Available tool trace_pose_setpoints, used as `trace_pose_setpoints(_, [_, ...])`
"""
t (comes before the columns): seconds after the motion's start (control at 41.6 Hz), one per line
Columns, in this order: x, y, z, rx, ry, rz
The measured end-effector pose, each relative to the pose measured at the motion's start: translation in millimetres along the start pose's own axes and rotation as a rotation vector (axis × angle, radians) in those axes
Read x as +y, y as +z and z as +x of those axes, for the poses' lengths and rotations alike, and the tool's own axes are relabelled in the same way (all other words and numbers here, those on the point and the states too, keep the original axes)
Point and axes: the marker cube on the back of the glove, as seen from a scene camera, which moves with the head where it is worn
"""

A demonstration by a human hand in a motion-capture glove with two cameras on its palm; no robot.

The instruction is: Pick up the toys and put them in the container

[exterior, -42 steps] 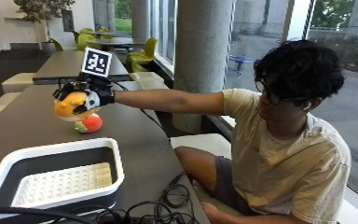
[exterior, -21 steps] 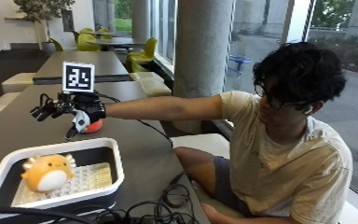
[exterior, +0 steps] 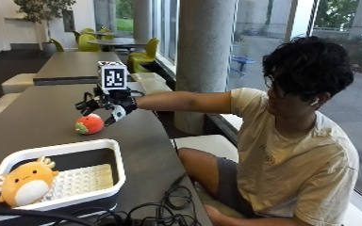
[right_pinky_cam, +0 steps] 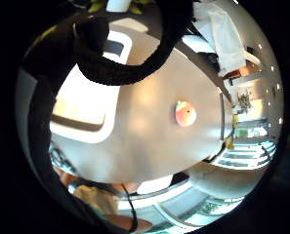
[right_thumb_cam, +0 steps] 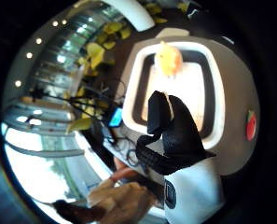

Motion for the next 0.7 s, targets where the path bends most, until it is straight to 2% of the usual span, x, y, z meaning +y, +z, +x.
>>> trace_pose_setpoints(0.216, [57, 45, 70, 0.079, 0.016, -0.097])
trace_pose_setpoints(0.696, [164, 89, 209, 0.026, 0.169, -0.096])
